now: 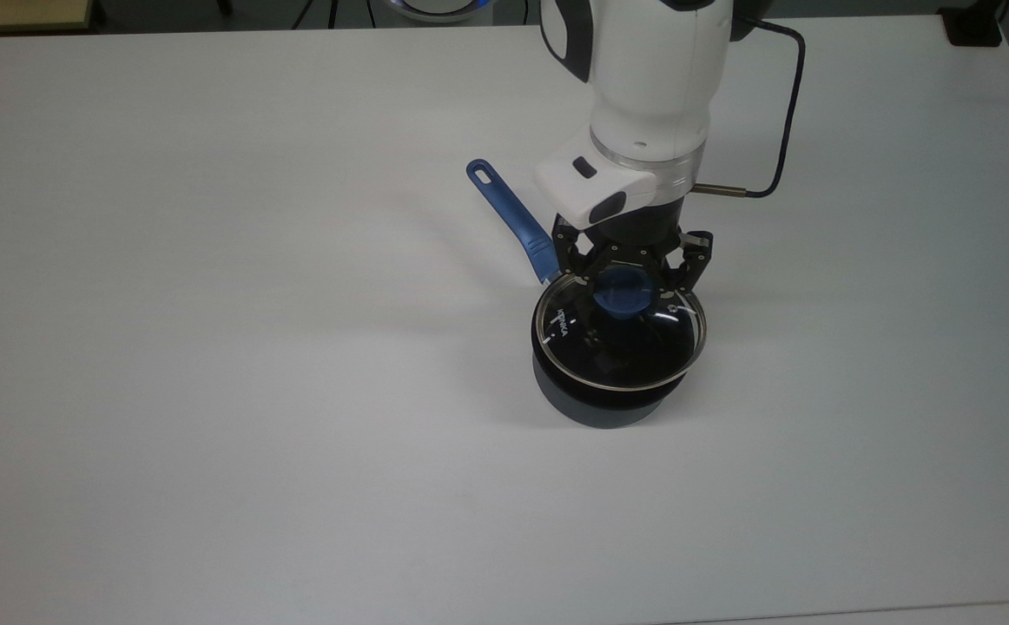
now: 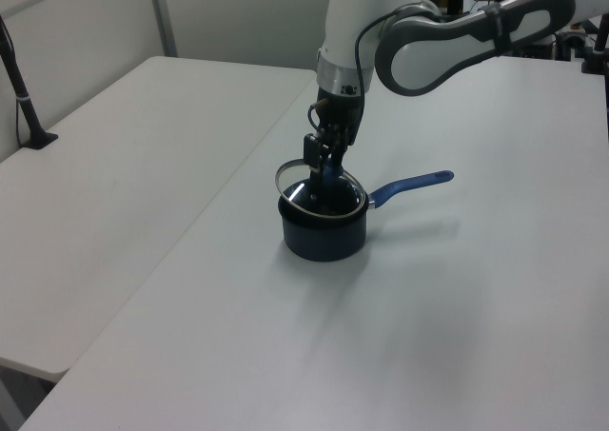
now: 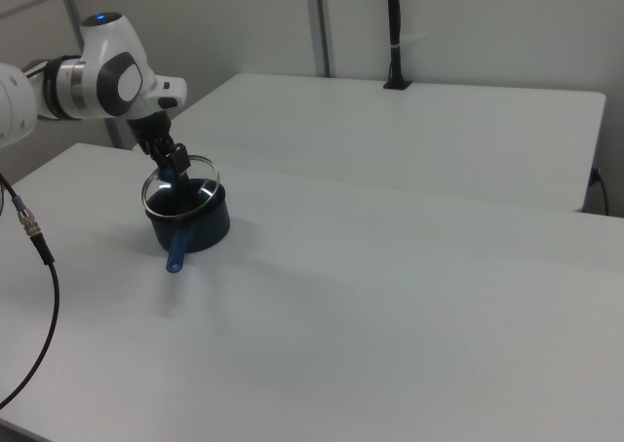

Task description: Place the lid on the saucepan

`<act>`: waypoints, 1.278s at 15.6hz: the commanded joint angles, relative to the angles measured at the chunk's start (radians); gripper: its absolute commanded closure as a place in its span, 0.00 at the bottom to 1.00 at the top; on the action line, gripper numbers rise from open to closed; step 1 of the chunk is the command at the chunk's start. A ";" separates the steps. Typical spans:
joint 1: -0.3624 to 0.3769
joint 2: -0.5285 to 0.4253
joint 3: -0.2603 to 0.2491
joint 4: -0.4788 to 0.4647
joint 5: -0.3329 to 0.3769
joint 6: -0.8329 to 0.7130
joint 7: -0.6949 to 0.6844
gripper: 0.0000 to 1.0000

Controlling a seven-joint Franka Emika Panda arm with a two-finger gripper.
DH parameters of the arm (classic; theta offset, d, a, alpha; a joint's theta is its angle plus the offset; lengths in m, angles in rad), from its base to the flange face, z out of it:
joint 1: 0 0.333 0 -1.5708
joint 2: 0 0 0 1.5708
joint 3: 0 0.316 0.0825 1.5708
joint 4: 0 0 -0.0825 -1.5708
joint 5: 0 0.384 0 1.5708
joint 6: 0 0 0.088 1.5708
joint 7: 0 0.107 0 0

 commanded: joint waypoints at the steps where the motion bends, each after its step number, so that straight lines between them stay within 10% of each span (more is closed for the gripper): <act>1: 0.022 0.017 -0.016 0.027 0.010 0.002 0.013 0.52; 5: 0.024 0.017 -0.016 0.024 0.008 0.002 0.013 0.42; 8: 0.022 0.017 -0.016 0.015 0.010 0.002 0.013 0.00; 20: -0.067 -0.197 -0.030 -0.101 -0.028 -0.251 -0.216 0.00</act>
